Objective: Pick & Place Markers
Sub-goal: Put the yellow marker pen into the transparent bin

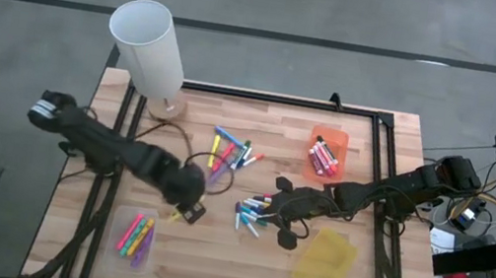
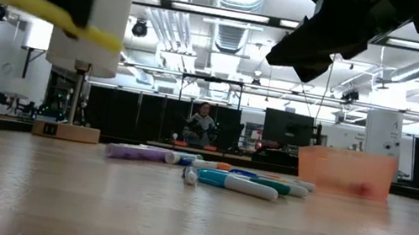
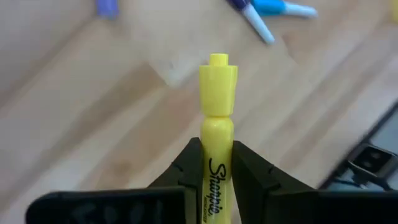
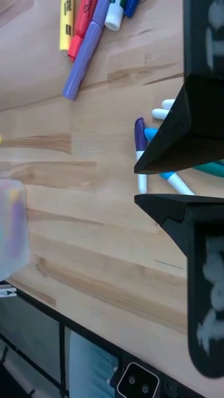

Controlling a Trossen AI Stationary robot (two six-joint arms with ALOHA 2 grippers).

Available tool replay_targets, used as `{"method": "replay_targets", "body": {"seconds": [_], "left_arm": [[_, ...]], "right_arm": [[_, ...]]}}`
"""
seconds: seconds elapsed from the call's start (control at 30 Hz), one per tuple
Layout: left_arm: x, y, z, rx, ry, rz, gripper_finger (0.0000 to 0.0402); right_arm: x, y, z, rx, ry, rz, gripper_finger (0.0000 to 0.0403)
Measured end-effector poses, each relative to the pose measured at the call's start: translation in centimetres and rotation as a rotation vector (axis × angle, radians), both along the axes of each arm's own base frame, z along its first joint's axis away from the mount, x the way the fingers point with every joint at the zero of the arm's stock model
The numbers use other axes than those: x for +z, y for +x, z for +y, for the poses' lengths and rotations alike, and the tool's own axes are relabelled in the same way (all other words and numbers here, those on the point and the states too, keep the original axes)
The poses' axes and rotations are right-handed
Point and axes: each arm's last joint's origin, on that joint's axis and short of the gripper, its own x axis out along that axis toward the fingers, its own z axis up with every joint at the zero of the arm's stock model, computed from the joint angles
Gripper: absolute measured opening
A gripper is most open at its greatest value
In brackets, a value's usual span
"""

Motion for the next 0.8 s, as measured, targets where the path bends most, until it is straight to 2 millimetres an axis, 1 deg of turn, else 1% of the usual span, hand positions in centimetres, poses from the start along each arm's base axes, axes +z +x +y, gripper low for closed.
{"method": "replay_targets", "body": {"seconds": [0.1, 0.2, 0.53, 0.7, 0.8], "left_arm": [[0.7, -1.3, -1.7, 0.032, -0.013, -0.014, 0.0053], [0.9, -2.6, -3.2, 0.053, -0.023, 0.006, 0.0054], [-0.1, -7.0, -8.2, 0.140, -0.022, 0.158, 0.0054], [-0.6, -9.0, -9.5, 0.229, 0.039, 0.190, 0.0055], [-1.5, -9.9, -10.0, 0.270, 0.054, 0.218, 0.0055]], "right_arm": [[0.0, 0.0, 0.0, -0.002, 0.003, -0.001, 0.0057], [0.0, 0.0, 0.0, -0.003, 0.005, -0.001, 0.0057], [0.0, 0.0, 0.0, -0.004, 0.007, -0.002, 0.0057], [0.0, 0.0, 0.0, -0.004, 0.007, -0.002, 0.0057], [0.0, 0.0, 0.0, -0.004, 0.007, -0.002, 0.0057]]}}
